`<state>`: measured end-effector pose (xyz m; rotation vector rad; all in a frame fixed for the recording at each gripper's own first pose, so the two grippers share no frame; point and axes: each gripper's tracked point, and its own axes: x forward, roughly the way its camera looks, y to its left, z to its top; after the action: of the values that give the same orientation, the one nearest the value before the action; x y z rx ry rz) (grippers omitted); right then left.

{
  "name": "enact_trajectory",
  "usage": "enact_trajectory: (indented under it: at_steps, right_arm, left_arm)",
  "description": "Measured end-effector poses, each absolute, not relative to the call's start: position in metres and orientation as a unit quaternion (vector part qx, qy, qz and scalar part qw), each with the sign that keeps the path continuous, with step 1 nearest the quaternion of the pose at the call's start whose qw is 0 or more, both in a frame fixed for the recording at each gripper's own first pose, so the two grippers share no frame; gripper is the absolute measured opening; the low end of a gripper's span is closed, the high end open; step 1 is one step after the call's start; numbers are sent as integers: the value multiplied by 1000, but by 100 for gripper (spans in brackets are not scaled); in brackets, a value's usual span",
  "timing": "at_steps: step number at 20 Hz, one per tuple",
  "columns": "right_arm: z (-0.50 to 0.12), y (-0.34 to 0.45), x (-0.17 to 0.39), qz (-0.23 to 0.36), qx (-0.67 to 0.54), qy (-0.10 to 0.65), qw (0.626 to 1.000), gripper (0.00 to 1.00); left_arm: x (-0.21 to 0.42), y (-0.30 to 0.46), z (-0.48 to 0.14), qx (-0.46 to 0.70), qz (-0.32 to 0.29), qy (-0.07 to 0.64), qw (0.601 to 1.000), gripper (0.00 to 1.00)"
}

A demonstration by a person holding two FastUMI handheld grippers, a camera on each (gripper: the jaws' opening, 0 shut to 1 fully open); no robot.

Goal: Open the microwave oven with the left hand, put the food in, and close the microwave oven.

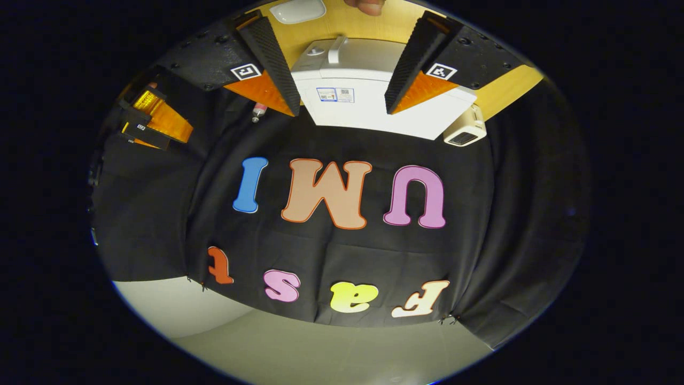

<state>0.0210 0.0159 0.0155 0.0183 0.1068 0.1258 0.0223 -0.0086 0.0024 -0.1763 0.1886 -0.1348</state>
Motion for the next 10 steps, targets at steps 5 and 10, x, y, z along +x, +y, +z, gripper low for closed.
enact_trajectory:
  at_steps: [5,10]
  right_arm:
    - [10,20,22,67,9,56,996,97]
    - [14,21,25,67,18,51,996,96]
  left_arm:
    - [15,1,12,-48,-53,83,994,96]
    - [17,13,22,-23,-36,62,997,95]
